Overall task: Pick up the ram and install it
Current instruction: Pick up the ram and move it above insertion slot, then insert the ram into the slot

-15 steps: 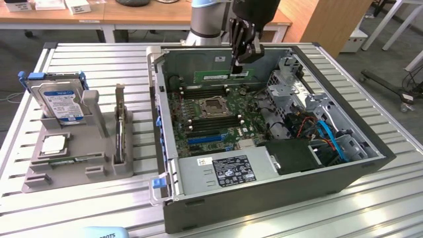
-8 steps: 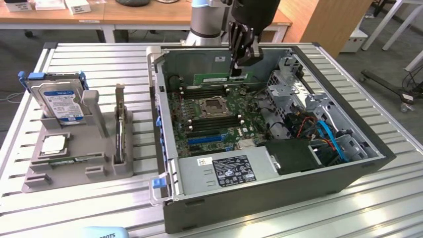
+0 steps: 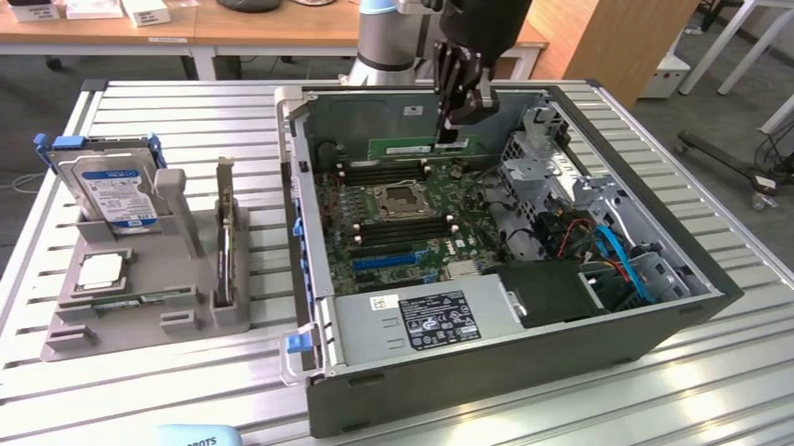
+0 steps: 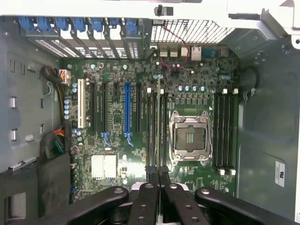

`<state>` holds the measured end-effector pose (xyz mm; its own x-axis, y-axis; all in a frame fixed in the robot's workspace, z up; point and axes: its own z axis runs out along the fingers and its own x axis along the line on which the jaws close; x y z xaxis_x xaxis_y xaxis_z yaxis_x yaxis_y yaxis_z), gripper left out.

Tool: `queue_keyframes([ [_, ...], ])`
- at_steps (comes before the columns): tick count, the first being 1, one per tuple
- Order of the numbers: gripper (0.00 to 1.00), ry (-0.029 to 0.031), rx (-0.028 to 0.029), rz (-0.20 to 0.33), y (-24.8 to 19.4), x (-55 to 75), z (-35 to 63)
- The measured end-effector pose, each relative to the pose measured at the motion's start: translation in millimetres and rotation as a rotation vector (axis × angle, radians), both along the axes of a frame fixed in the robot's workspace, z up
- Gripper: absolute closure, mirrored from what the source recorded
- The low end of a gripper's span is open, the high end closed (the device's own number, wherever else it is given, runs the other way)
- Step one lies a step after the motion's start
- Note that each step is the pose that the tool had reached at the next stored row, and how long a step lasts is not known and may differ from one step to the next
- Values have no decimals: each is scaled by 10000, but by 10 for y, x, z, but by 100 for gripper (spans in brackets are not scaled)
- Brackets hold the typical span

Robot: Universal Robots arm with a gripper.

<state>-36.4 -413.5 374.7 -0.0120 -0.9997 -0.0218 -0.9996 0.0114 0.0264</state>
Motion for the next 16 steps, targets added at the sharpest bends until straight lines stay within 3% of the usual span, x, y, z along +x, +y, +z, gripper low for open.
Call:
queue_keyframes([
  [16,89,0,21,0,10,53,-15],
])
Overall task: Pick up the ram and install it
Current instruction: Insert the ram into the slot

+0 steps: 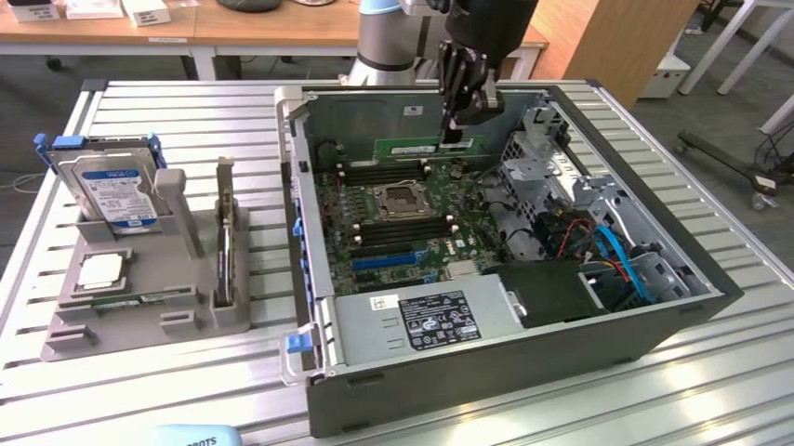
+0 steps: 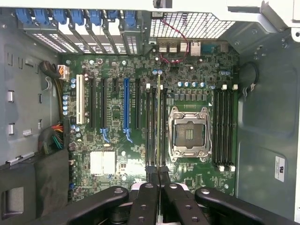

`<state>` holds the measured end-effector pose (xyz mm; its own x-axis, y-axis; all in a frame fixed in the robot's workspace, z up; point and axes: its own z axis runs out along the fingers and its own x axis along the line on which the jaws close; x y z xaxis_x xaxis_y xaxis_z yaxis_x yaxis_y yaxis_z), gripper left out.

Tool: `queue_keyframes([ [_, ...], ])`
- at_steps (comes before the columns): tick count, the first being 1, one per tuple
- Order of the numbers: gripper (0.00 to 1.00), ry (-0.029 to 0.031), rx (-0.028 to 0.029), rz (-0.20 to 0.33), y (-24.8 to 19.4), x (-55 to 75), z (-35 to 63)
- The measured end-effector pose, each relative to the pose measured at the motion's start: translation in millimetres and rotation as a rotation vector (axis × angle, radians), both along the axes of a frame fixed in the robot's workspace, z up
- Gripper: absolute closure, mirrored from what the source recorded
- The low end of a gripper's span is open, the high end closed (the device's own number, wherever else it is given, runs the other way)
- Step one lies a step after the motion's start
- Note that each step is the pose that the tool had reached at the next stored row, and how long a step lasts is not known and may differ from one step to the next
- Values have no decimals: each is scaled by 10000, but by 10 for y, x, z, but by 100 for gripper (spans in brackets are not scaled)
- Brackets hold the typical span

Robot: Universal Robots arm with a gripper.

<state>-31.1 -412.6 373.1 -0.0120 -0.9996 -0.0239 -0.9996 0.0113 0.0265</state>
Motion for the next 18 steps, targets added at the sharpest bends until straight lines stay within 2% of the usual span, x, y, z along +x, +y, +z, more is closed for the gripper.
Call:
queue_keyframes([
  [18,89,1,-1,-3,0,0,-154],
])
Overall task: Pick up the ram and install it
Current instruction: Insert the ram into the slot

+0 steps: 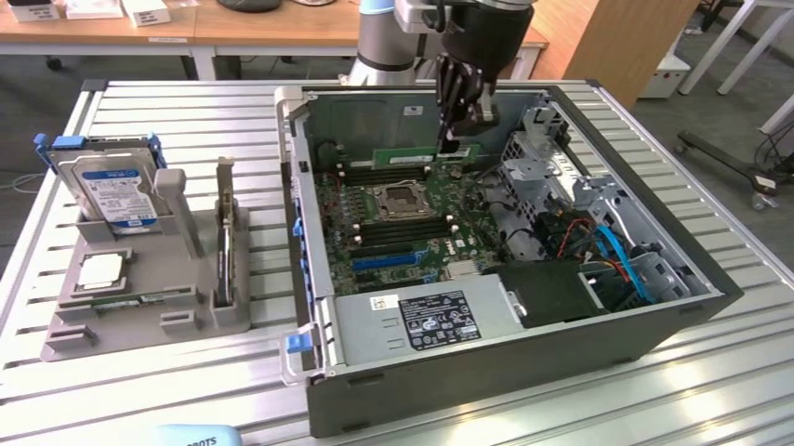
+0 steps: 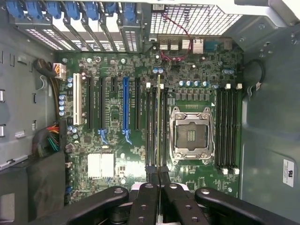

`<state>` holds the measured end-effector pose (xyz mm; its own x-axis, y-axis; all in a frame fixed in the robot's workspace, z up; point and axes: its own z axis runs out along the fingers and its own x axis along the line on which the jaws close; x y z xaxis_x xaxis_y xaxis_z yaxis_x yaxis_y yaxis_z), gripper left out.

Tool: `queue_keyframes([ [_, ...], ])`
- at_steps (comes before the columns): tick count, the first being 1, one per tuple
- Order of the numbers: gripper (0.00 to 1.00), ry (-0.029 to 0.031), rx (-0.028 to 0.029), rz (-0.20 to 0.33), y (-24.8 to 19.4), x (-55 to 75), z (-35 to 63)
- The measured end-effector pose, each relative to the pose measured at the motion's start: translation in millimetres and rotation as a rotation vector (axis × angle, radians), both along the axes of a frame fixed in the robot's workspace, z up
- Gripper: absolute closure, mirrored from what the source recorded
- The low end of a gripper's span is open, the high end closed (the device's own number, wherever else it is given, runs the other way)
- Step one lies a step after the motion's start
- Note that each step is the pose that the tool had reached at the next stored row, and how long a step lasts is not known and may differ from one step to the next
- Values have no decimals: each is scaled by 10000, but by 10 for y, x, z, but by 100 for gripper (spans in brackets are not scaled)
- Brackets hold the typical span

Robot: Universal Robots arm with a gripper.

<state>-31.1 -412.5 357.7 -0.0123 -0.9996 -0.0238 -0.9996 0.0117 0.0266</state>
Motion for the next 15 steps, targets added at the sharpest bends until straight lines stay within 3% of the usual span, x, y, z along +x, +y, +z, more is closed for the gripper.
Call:
queue_keyframes([
  [15,89,-1,0,-1,0,0,-172],
])
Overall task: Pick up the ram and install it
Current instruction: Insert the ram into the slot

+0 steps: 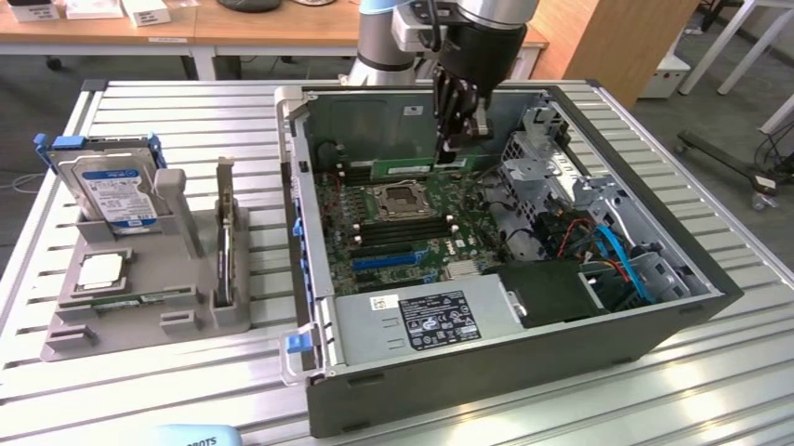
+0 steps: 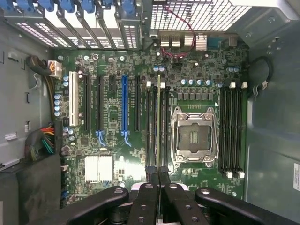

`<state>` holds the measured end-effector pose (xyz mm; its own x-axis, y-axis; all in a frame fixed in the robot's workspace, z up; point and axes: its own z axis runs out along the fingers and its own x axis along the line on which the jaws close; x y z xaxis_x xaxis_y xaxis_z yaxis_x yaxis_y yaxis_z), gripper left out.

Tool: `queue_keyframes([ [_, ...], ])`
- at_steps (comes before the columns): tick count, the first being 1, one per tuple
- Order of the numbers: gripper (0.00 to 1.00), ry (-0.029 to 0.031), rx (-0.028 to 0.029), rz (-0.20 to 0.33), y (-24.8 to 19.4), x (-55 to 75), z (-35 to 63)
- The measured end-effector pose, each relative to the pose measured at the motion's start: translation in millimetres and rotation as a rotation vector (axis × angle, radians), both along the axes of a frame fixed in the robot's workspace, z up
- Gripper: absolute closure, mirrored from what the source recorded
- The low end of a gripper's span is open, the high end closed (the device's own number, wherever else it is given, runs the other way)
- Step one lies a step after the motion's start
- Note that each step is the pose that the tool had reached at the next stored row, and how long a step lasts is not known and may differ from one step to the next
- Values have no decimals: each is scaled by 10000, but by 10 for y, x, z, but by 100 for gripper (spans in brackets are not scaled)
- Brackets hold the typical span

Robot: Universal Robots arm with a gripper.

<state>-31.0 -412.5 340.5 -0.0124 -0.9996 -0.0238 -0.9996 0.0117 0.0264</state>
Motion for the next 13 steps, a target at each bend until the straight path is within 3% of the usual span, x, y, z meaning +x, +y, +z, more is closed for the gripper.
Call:
queue_keyframes([
  [13,89,1,0,0,0,0,-141],
])
